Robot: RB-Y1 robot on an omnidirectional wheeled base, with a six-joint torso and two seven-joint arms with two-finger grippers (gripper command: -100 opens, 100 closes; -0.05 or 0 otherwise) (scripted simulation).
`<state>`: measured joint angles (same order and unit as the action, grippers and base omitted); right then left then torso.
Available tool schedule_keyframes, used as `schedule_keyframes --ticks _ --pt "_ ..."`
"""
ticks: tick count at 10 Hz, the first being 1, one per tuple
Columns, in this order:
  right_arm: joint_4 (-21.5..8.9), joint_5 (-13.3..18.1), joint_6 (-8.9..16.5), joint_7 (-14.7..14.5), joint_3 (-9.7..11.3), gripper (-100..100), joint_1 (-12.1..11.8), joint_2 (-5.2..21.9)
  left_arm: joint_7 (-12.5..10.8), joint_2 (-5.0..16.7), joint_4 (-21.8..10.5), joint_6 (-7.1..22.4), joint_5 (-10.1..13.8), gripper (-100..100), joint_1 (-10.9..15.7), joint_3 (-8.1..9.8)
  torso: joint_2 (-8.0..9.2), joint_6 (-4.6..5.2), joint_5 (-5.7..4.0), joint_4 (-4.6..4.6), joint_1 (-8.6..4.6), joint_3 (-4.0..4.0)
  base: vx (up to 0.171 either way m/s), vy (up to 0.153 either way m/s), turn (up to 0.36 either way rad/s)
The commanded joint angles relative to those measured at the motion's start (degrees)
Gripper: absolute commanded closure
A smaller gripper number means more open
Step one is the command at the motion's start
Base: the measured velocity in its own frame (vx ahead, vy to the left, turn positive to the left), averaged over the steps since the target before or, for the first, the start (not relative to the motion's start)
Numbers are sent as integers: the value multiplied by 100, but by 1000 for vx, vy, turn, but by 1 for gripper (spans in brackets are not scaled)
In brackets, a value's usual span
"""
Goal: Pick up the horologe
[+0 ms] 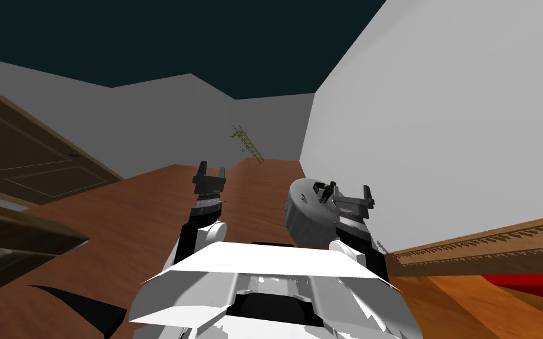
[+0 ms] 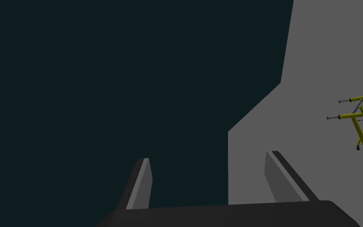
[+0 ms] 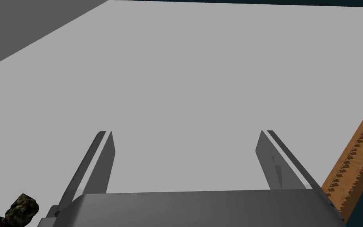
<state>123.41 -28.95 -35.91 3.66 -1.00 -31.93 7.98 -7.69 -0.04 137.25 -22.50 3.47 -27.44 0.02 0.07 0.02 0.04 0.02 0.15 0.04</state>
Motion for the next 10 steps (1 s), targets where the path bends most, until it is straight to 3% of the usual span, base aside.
schedule_keyframes --ticks 1,10 --pt "-1 -180 -24 -1 15 -100 -33 1 0 0 0 0 0 0 0 0 0 0 0 0 0 0 -2 23 -28" --pt "-221 -1651 -110 -69 4 -100 -215 29 0 0 0 0 0 0 0 0 -1 1 0 0 -1 0 -4 41 121"
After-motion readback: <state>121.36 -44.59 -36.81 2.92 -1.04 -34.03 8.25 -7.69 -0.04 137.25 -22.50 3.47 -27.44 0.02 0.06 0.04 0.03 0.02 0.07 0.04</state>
